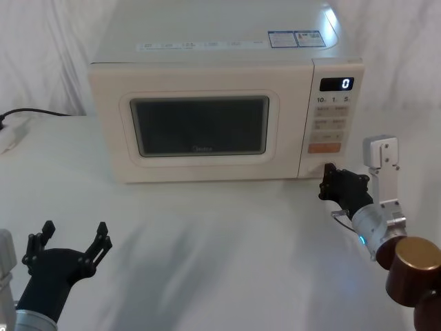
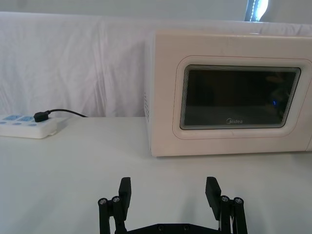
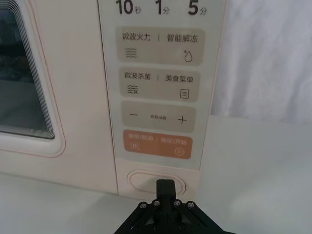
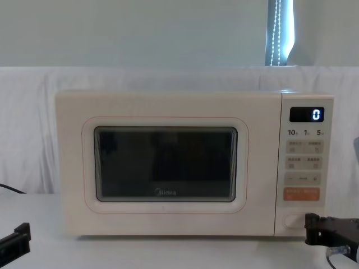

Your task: Press the button to open the microwave door with one hand; close the microwave door with the other hand.

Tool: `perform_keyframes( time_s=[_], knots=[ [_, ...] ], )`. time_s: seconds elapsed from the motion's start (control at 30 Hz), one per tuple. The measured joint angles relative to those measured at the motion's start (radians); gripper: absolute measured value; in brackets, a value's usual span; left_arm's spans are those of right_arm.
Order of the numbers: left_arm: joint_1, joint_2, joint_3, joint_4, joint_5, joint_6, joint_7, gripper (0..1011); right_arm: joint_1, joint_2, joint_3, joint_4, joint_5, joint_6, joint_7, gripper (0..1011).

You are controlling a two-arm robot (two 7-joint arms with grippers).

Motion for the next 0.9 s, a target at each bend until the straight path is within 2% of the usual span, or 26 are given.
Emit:
perform_keyframes(
  time_s=[0.43, 0.9],
  knots=[
    [0.000, 0.000, 0.000, 0.000, 0.000, 0.000, 0.000, 1001, 0.042, -0.014, 0.007, 0.078, -0.013, -0.032, -0.009, 0],
    [0.000, 0.000, 0.000, 0.000, 0.000, 0.000, 0.000, 1001, 0.062, -0.019, 0.014, 0.104, -0.022, -0.034, -0.010, 0]
  ],
)
